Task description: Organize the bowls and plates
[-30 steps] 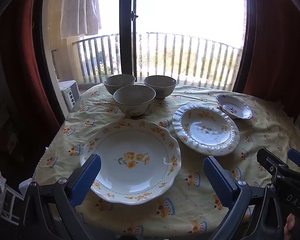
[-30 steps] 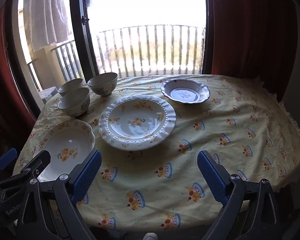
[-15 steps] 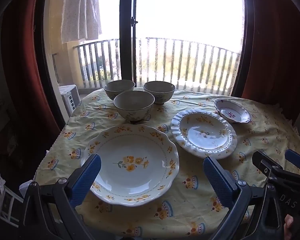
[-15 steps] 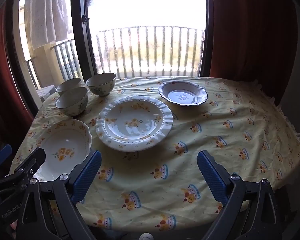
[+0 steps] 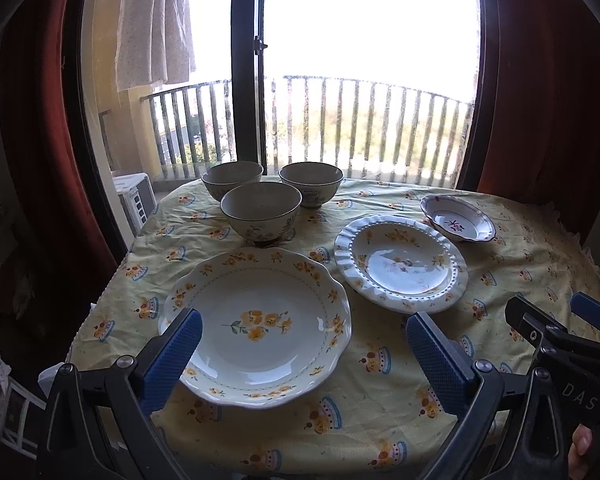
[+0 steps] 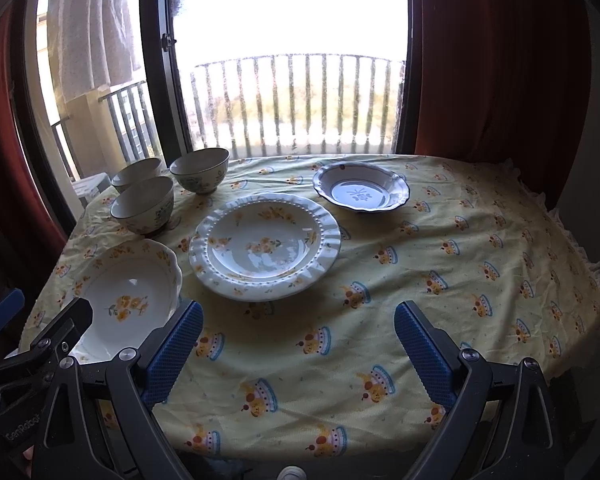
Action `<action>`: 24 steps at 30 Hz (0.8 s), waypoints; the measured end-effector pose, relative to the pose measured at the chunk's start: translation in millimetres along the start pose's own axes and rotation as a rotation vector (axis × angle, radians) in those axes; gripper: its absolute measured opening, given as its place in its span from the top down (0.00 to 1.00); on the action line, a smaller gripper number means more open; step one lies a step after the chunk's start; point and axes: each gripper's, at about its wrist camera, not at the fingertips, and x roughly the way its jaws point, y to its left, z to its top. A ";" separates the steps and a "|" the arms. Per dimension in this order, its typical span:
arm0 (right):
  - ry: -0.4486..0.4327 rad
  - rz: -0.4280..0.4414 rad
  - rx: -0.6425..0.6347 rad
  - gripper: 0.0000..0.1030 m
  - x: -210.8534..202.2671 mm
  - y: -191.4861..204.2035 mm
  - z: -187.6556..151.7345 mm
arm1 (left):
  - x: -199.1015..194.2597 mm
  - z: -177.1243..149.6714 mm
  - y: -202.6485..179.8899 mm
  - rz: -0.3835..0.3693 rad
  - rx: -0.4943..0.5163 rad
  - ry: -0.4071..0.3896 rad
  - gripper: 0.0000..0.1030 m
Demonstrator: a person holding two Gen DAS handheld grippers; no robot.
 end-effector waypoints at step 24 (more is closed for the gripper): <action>0.003 -0.009 -0.018 0.05 1.5 -1.2 0.8 | 2.4 0.1 -3.1 0.010 0.005 0.001 0.01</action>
